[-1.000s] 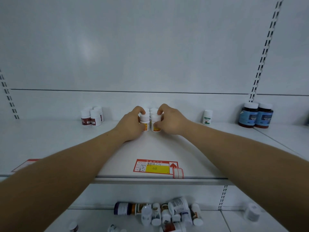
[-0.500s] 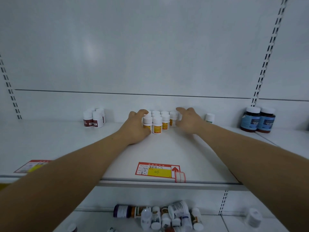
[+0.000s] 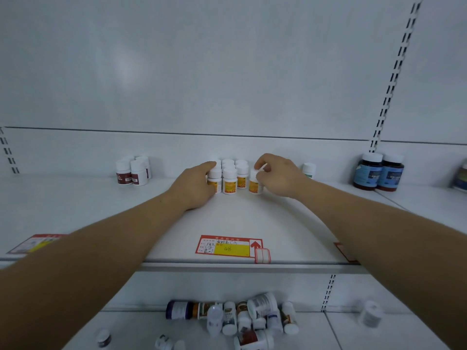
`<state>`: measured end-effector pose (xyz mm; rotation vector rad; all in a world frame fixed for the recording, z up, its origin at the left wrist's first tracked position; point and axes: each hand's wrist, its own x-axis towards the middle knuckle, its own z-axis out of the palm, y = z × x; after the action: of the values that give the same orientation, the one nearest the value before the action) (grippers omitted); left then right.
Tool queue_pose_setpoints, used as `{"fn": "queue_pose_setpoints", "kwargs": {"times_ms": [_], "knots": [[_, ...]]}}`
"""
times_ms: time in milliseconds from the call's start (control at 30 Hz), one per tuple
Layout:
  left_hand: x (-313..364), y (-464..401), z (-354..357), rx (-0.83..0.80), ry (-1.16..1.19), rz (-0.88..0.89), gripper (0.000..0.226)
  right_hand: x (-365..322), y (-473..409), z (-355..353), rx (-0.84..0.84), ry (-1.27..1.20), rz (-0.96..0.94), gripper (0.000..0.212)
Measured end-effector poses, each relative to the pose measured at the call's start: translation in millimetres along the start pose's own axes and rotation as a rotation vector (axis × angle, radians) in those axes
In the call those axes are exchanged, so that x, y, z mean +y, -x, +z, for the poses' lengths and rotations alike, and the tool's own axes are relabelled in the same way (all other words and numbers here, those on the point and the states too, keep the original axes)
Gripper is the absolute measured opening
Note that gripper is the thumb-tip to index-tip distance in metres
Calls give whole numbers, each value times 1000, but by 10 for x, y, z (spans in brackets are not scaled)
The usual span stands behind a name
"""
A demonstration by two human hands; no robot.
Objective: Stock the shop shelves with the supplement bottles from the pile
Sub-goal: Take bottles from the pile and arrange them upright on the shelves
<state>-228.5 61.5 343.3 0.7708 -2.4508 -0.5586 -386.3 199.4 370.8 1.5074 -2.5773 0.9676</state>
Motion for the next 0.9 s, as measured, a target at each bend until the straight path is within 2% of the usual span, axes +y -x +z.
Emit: {"fn": "queue_pose_setpoints", "kwargs": {"times_ms": [167, 367, 567, 667, 767, 900], "knots": [[12, 10, -1, 18, -6, -2, 63, -101, 42, 71, -3, -30, -80, 27], [-19, -3, -13, 4, -1, -20, 68, -171, 12, 159, -8, -49, -76, 32], [95, 65, -180, -133, -56, -65, 84, -207, 41, 37, -46, 57, -68, 49], [150, 218, -382, -206, -160, -120, 80, -316, 35, -16, -99, 171, -111, 57], [173, 548, -580, -234, -226, -143, 73, -513, 64, 58, -147, 284, -186, 55], [139, 1168, -835, -275, -264, -146, 65, -953, 332, 207, -189, 281, -234, 63]]}}
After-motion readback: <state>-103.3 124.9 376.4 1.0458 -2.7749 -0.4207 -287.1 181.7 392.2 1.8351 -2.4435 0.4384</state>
